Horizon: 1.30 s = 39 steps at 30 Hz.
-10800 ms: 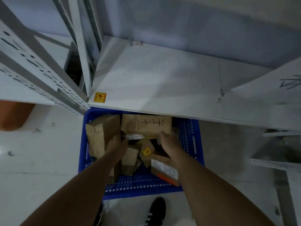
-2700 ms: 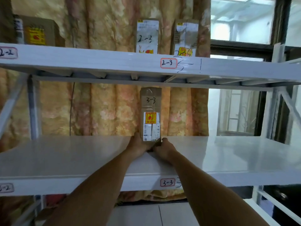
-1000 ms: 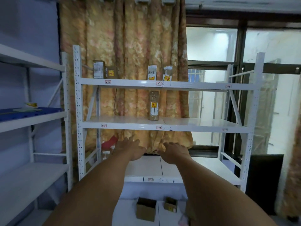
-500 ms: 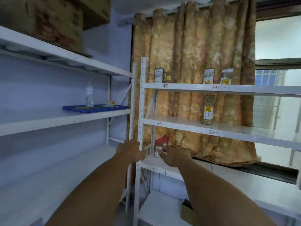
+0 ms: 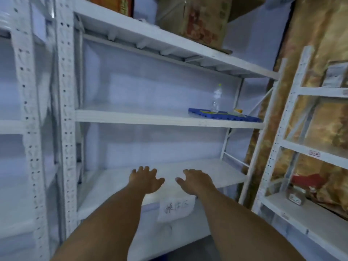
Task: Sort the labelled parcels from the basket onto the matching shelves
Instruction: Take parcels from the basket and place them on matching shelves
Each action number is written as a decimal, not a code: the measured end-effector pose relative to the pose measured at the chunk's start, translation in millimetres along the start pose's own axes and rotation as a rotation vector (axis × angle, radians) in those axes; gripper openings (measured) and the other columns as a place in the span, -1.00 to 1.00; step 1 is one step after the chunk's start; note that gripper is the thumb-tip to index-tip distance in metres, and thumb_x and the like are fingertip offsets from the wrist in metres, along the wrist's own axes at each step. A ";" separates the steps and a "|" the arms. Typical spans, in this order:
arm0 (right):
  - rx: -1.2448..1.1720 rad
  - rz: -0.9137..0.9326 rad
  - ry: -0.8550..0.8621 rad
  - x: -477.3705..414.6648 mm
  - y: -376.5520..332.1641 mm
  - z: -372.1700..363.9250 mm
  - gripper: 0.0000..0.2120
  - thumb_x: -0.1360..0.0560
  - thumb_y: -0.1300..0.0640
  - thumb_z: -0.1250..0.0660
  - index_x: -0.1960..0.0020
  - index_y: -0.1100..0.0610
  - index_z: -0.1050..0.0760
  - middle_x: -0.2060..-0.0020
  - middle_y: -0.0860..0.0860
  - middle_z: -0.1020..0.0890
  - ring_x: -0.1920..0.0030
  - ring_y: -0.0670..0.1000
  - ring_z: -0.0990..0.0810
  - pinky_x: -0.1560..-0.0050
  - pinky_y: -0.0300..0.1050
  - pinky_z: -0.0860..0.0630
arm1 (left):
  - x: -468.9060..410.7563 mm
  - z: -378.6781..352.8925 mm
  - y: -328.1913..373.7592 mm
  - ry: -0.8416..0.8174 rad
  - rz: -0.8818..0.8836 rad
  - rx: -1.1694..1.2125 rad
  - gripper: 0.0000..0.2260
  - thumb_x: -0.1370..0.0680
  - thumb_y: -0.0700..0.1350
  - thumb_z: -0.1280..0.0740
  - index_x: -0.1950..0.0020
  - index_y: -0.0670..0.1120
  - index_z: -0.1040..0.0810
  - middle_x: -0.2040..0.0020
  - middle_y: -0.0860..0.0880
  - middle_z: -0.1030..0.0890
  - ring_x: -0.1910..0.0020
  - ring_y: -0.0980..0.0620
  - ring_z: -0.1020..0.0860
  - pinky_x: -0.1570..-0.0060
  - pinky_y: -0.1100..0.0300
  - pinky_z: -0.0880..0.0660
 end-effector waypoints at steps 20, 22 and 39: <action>-0.086 0.314 -0.567 -166.3 -161.8 -405.0 -0.31 -0.67 -0.33 0.02 -0.65 0.07 -0.16 -0.59 0.11 -0.30 -0.51 0.20 -0.34 -0.45 0.11 -0.35 | -29.5 -401.2 -190.2 -0.512 0.491 0.279 -0.33 -0.55 0.37 0.05 -0.56 0.07 -0.28 -0.55 -0.13 -0.31 -0.50 -0.20 -0.28 -0.40 -0.16 -0.30; -0.110 0.323 -0.642 -165.9 -163.5 -455.8 -0.32 -0.68 -0.32 0.02 -0.64 0.07 -0.18 -0.57 0.11 -0.33 -0.49 0.20 -0.36 -0.42 0.10 -0.37 | -18.2 -448.6 -198.7 -0.547 0.573 0.352 -0.42 -0.58 0.33 -0.05 -0.49 0.04 -0.35 -0.48 -0.13 -0.39 -0.45 -0.20 -0.36 -0.36 -0.15 -0.38; -0.577 -0.054 -1.204 -120.9 -223.4 -901.9 -0.40 -0.68 -0.28 -0.10 -0.60 0.03 -0.25 -0.50 0.01 -0.42 -0.43 0.08 -0.44 -0.25 -0.10 -0.38 | 56.6 -865.4 -254.1 -0.279 1.342 0.999 -0.29 -0.46 0.04 -0.45 -0.52 -0.09 -0.24 -0.46 -0.16 -0.34 -0.40 -0.17 -0.37 -0.36 -0.11 -0.45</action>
Point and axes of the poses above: each hand's wrist, its own x-axis away from the middle knuckle, its own z-axis out of the back of the hand, y = z × x, the point moved 10 cm from there along -x, towards the middle knuckle
